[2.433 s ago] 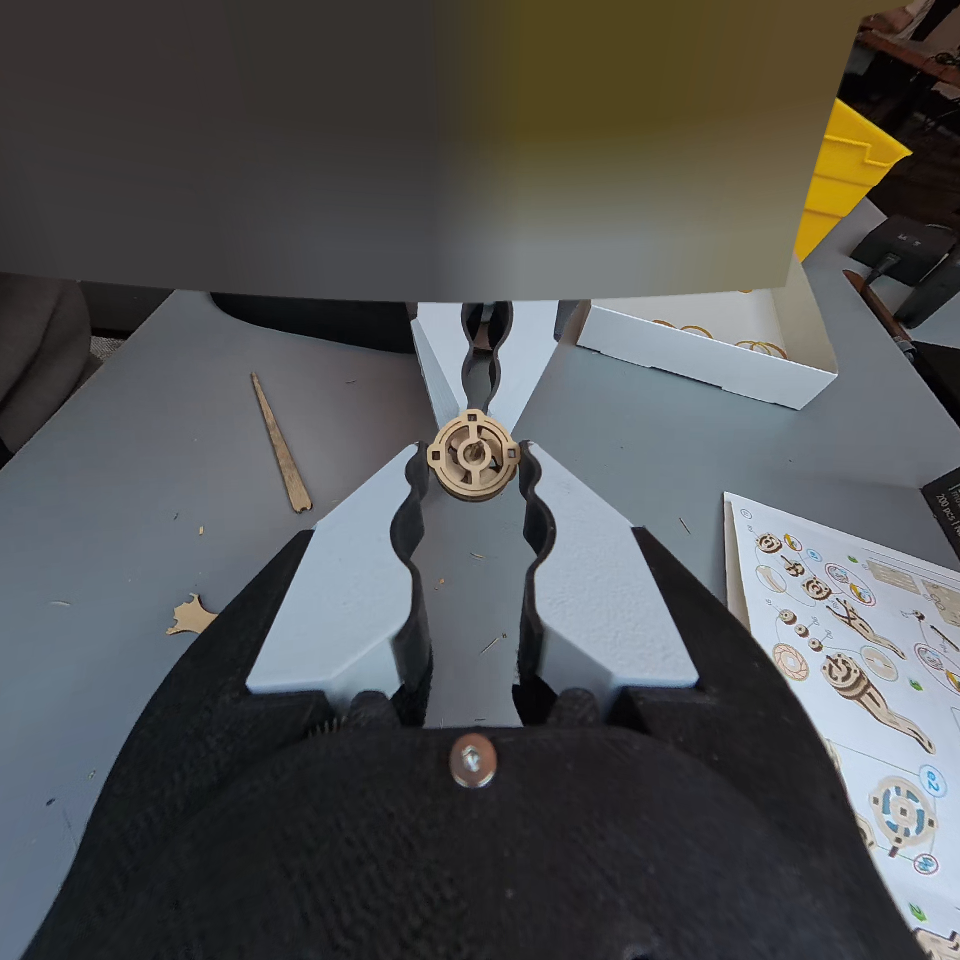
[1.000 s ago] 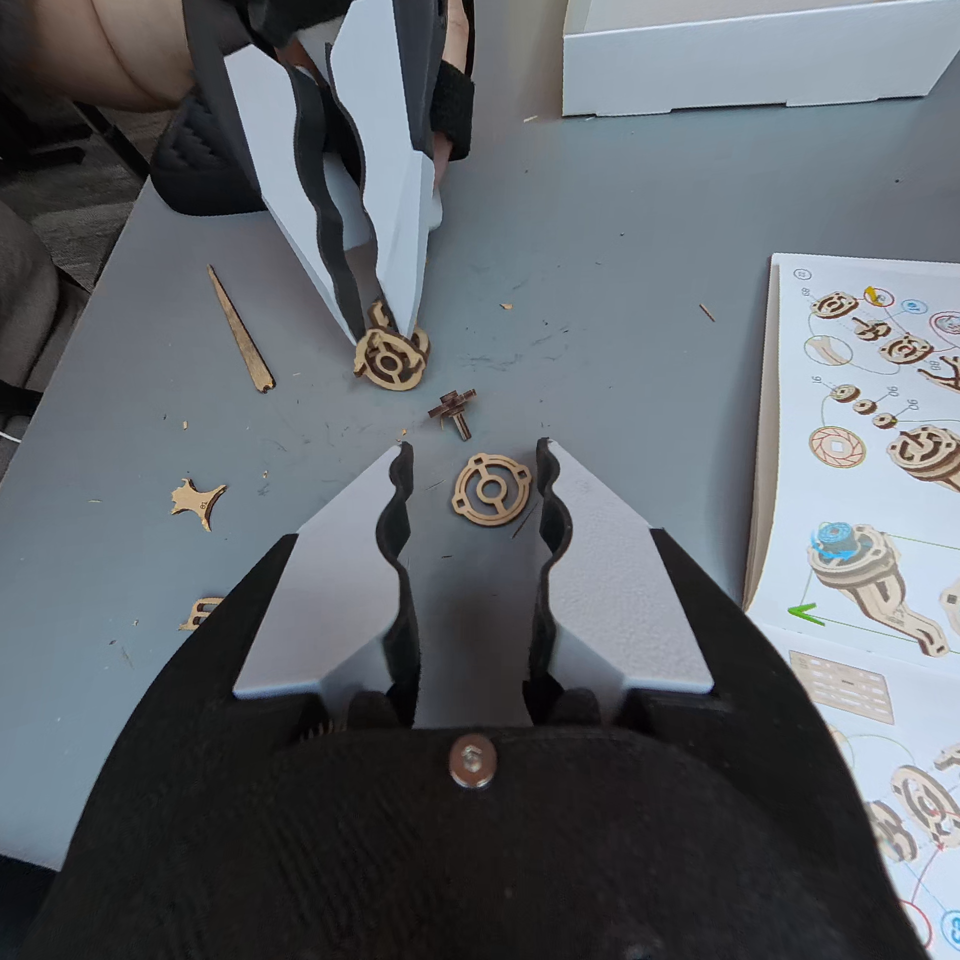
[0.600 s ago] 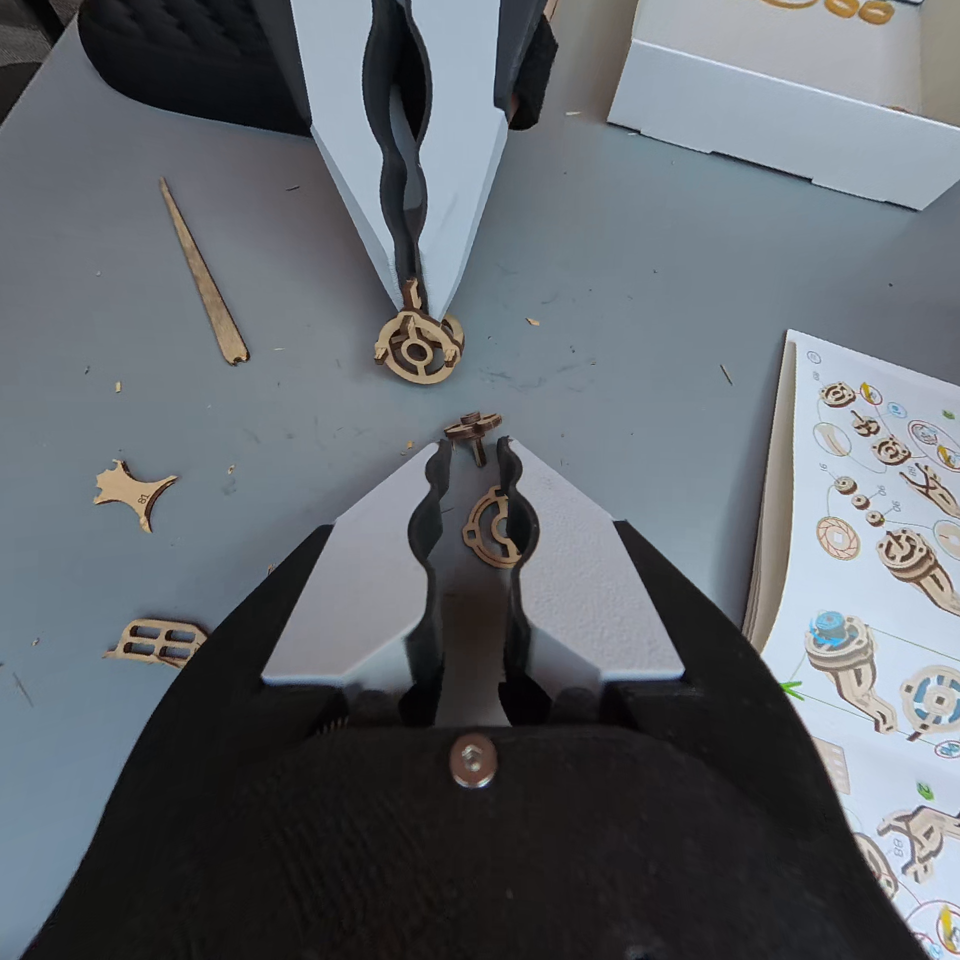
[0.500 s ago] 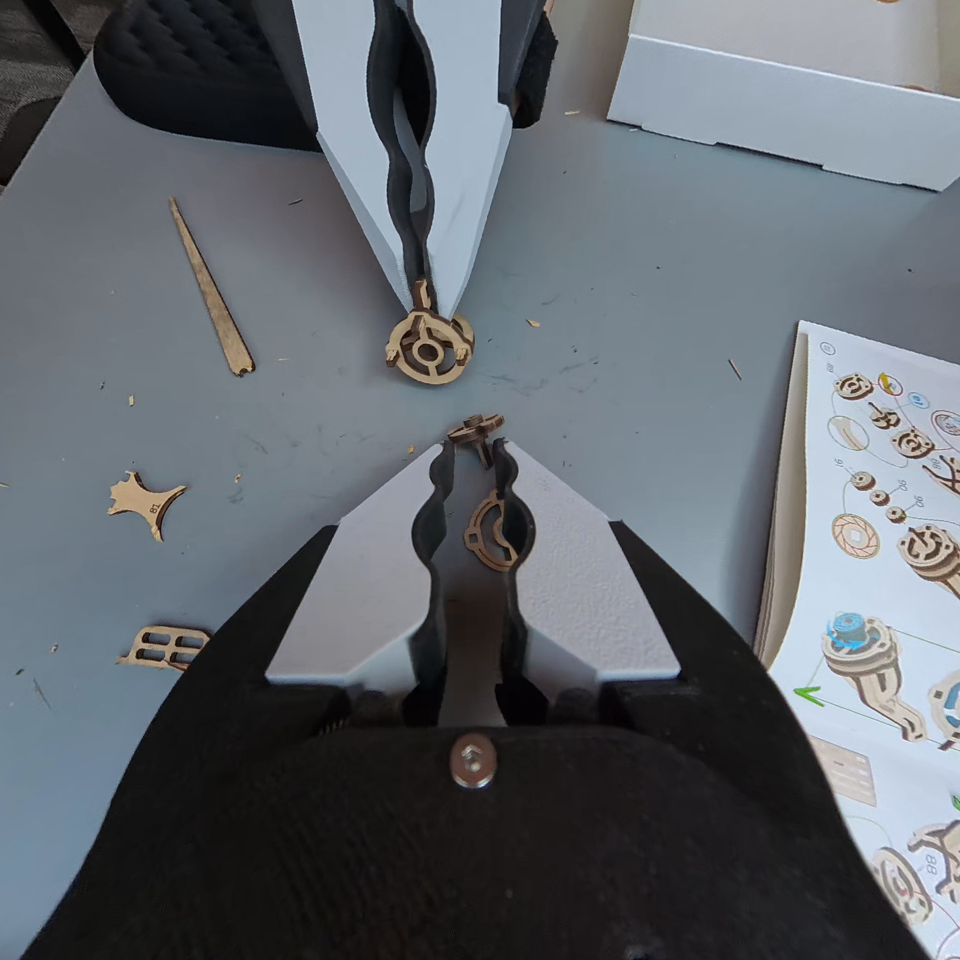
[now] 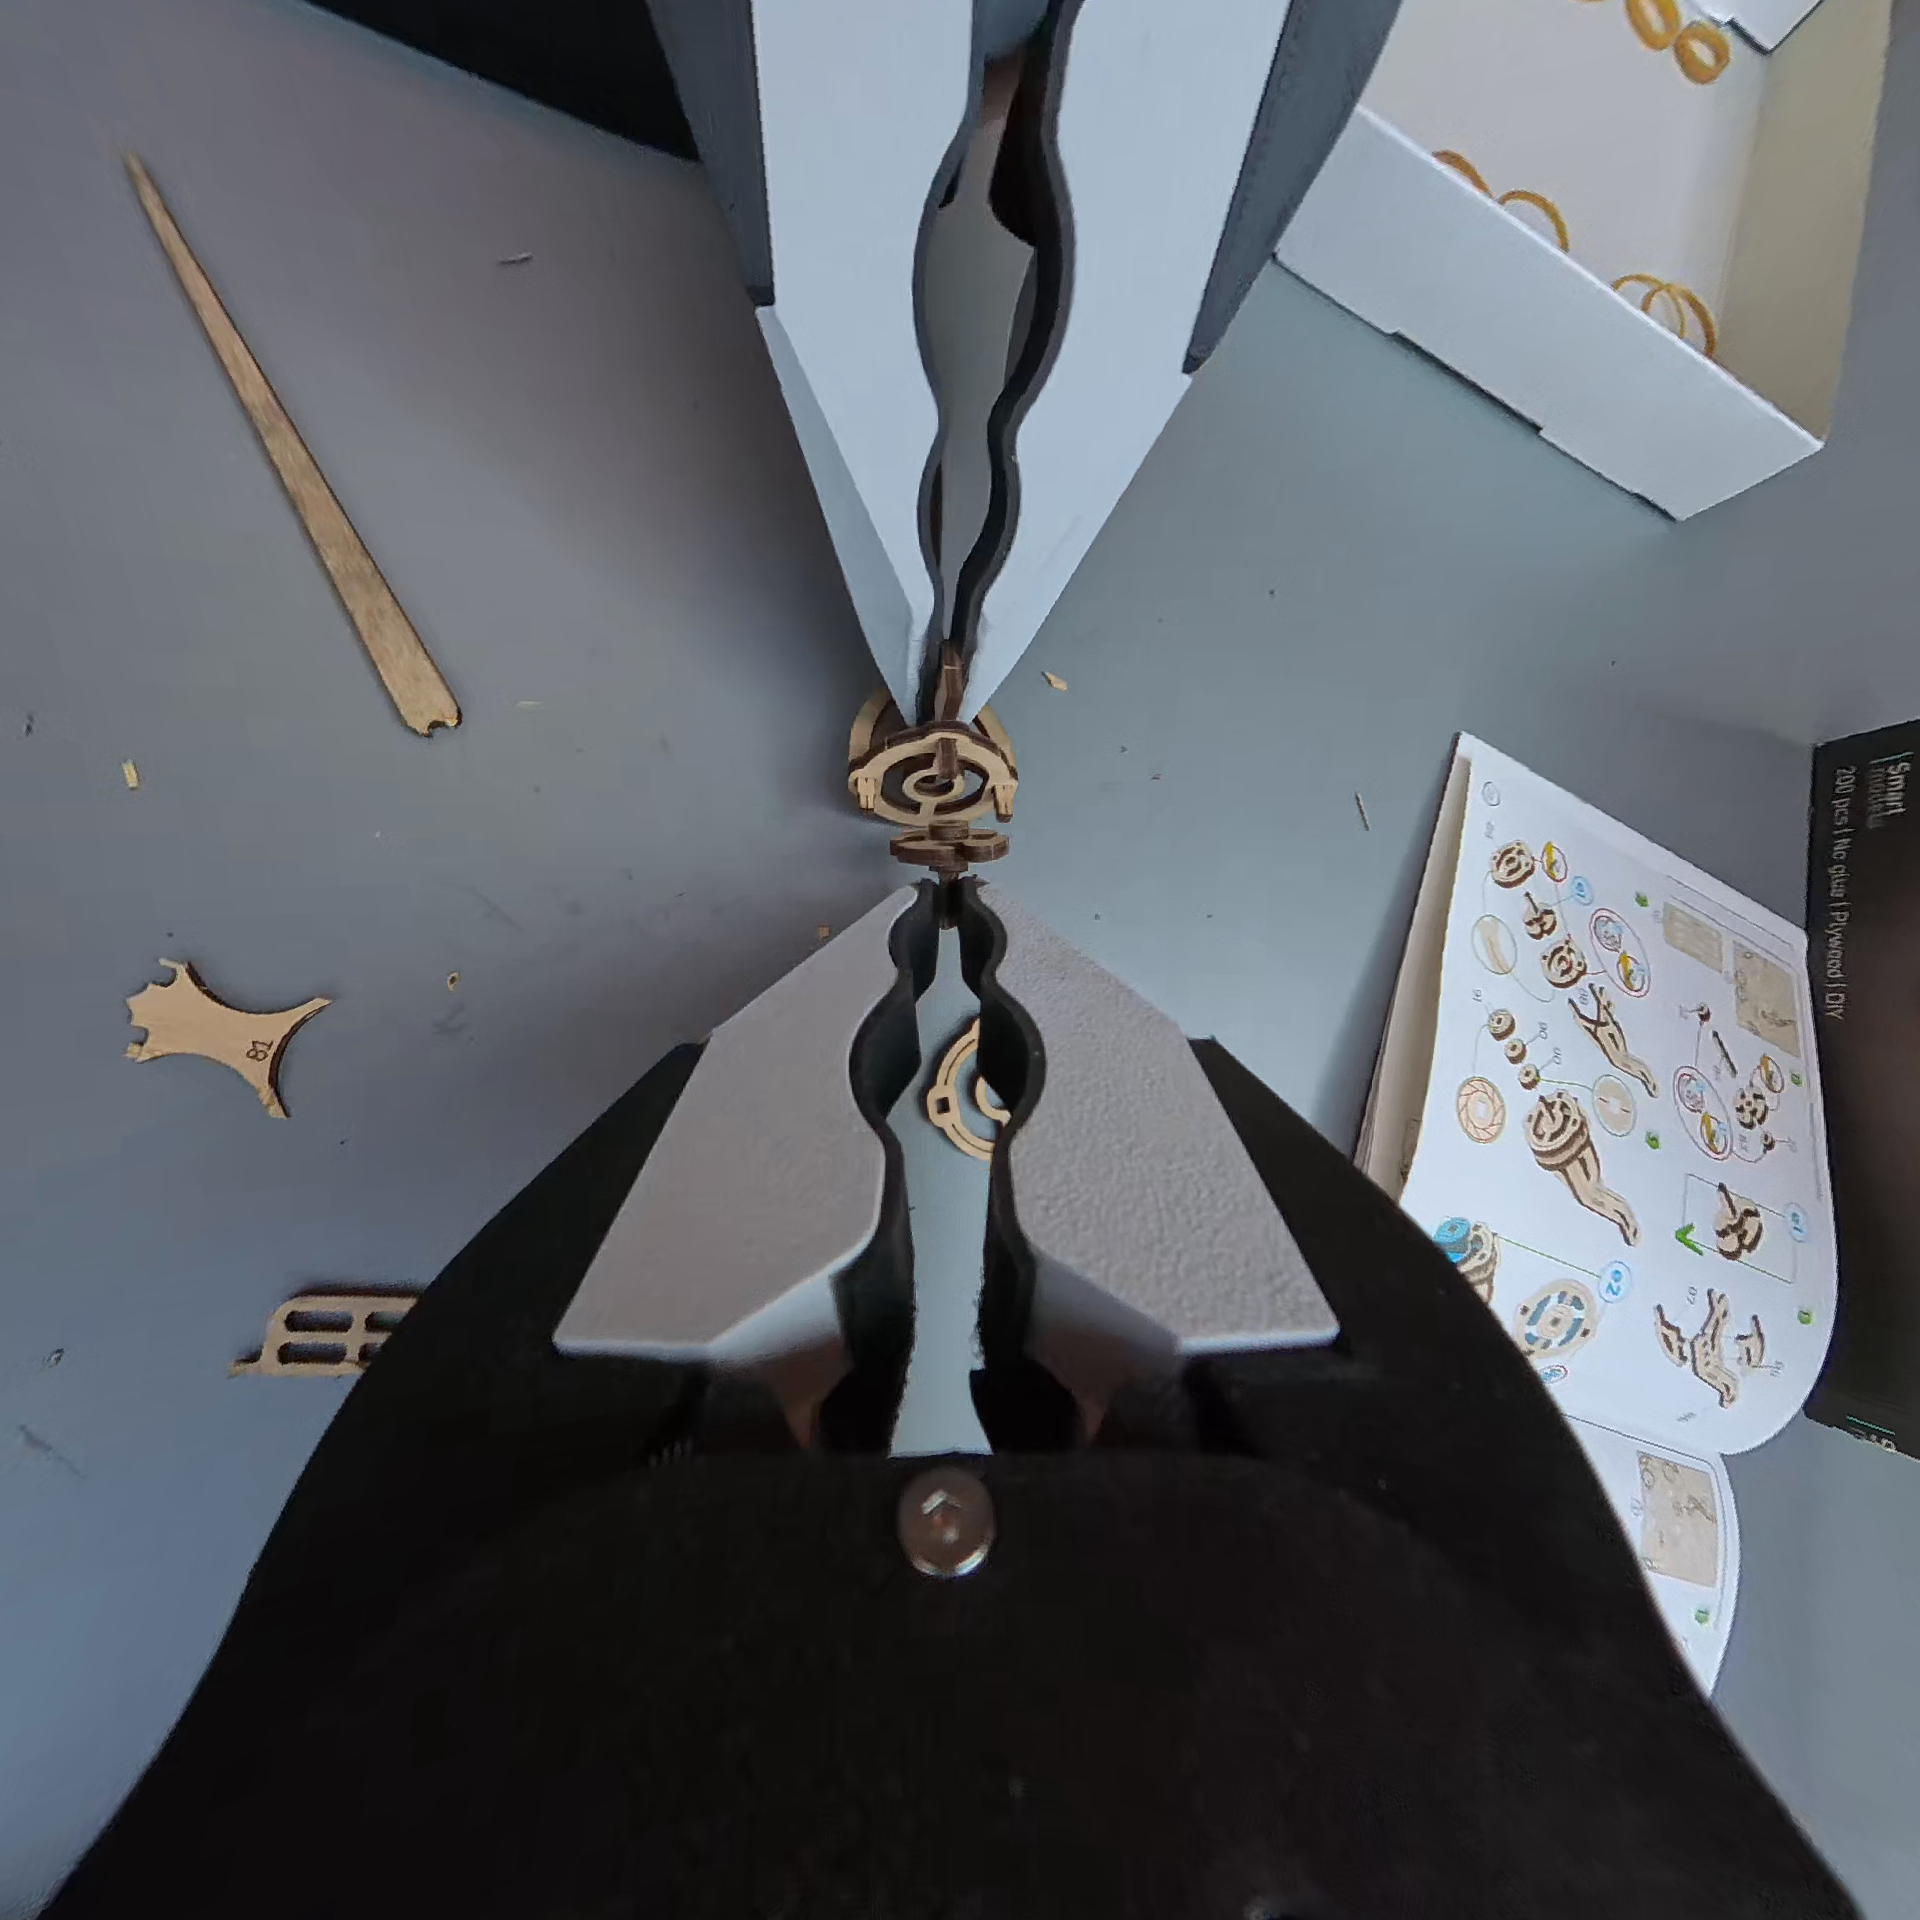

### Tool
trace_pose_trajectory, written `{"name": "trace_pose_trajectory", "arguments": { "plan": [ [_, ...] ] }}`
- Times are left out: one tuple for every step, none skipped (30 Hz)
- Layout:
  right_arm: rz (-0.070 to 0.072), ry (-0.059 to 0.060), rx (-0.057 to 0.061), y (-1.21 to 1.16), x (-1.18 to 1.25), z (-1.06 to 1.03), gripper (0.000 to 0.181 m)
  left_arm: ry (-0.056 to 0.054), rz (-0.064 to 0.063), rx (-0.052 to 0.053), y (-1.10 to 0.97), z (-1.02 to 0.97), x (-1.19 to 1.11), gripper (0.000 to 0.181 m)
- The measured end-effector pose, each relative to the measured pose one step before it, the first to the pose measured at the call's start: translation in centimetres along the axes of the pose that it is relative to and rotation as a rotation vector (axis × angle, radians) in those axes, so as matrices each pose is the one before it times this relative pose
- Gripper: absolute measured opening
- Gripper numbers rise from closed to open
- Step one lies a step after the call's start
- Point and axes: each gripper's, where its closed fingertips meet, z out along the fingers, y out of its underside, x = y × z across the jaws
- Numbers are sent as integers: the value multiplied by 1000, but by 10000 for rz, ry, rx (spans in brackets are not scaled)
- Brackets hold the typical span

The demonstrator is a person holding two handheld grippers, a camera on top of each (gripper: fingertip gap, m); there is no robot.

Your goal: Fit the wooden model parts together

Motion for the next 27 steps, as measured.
{"name": "trace_pose_trajectory", "arguments": {
  "plan": [
    [-31,-93,-213,204,-201,90,2,28,-112,-1,-16,-2,-13,1],
    [15,-30,-168,122,-75,105,2,1,-116,-2,-27,-16,-71,1],
    [15,-127,-191,114,-193,116,2,43,-111,31,-102,-9,-12,1],
    [10,-20,-109,-58,-48,94,2,84,-116,32,-106,4,67,1],
    [9,73,-24,-147,103,77,2,53,-112,-13,-49,23,33,1],
    [17,3,-123,19,25,84,2,43,-37,-62,56,29,39,1],
    [3,41,-87,22,73,68,2,30,19,-33,27,26,70,1],
    [2,-3,-52,13,3,52,2,-42,57,-37,52,25,-1,1],
    [22,-36,-49,26,-43,23,3,-27,78,-45,24,28,53,1],
    [-3,-85,-37,-16,-134,-4,3,-1,68,-51,17,40,94,1],
    [-24,-17,3,-90,-64,-26,2,-30,53,-72,32,43,24,1],
    [-28,23,-26,-56,0,-17,2,-42,42,-83,79,60,-3,1],
    [-25,44,-34,-37,47,-9,2,-23,24,-9,-10,25,10,1],
    [-22,11,-22,-28,0,-27,2,-3,4,-7,5,-1,2,1],
    [-2,6,30,-80,-3,-70,2,23,-30,16,6,0,12,1],
    [36,-11,63,-104,5,-88,2,34,-52,16,18,6,22,1],
    [59,-21,112,-162,1,-113,2,24,-39,16,2,-7,-3,1],
    [40,-31,137,-180,-11,-124,2,9,-18,13,12,-5,-1,0],
    [44,-27,139,-201,3,-110,2,5,6,6,-3,-2,8,1],
    [68,-31,155,-223,6,-81,1,-7,12,-5,10,7,-9,1],
    [53,-30,63,-35,13,-12,1,-7,0,9,-7,0,-4,1],
    [35,-25,69,16,25,23,1,8,-15,23,2,-2,-13,1],
    [36,-50,81,55,2,32,1,20,-16,53,-26,2,7,1],
    [39,-6,104,32,77,6,1,11,-9,69,-3,9,-23,1],
    [19,-30,130,15,8,-8,1,46,7,82,-21,14,29,1],
    [-6,-99,120,24,-121,-18,1,103,-6,83,-12,19,97,1],
    [-28,-85,136,-3,-129,-45,1,80,-35,87,-46,-4,46,1]
  ]
}}
